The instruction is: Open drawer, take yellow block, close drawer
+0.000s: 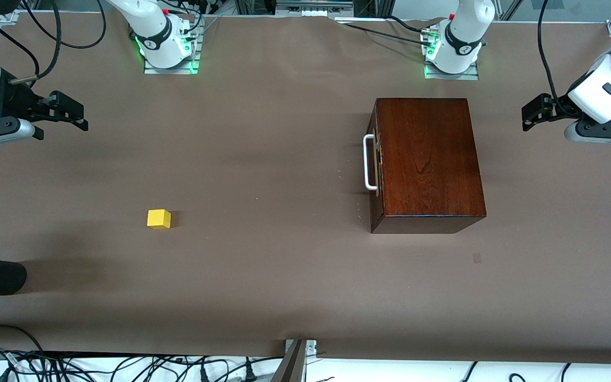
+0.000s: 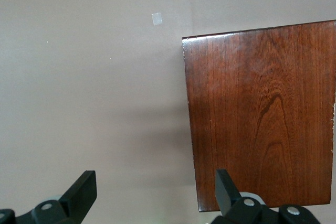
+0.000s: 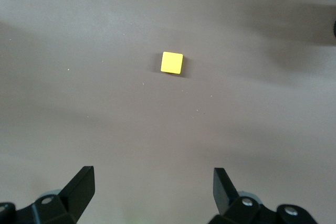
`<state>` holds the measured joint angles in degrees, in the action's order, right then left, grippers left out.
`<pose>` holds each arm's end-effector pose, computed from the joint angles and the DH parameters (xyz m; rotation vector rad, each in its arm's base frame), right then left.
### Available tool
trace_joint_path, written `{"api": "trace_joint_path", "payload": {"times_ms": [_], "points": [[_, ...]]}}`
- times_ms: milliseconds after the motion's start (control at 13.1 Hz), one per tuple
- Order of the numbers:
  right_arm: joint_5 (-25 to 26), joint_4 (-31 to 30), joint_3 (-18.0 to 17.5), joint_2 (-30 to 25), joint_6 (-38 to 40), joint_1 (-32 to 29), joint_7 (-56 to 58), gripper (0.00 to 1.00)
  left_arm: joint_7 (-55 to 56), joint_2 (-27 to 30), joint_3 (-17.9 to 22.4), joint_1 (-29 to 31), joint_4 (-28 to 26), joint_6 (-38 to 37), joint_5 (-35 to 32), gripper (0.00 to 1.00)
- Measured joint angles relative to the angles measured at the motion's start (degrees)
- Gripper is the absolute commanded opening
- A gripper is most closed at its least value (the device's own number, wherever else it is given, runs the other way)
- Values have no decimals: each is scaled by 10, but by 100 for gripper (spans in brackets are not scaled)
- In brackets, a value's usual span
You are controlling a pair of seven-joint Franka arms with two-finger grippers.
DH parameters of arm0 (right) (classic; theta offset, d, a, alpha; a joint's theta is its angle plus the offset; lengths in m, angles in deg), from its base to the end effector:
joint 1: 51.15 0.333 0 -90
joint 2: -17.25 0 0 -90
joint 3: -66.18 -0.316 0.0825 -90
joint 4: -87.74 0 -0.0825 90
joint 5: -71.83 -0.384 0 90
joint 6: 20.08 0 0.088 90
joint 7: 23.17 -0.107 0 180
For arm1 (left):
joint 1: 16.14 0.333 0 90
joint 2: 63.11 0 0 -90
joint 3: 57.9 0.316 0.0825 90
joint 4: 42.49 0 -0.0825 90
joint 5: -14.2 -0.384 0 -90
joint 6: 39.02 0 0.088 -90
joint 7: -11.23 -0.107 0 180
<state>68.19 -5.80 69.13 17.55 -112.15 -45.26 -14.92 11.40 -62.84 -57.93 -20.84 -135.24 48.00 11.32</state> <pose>0.5564 0.0352 0.5957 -3.0626 -0.2949 0.0430 0.5442 -0.0394 0.6004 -3.0815 0.1224 0.1436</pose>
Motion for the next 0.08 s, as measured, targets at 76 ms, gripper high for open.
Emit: {"api": "trace_joint_path", "payload": {"times_ms": [76], "points": [[0,0,0,0,0,0,0,100,0,0,0,0,0,0,0,100]]}}
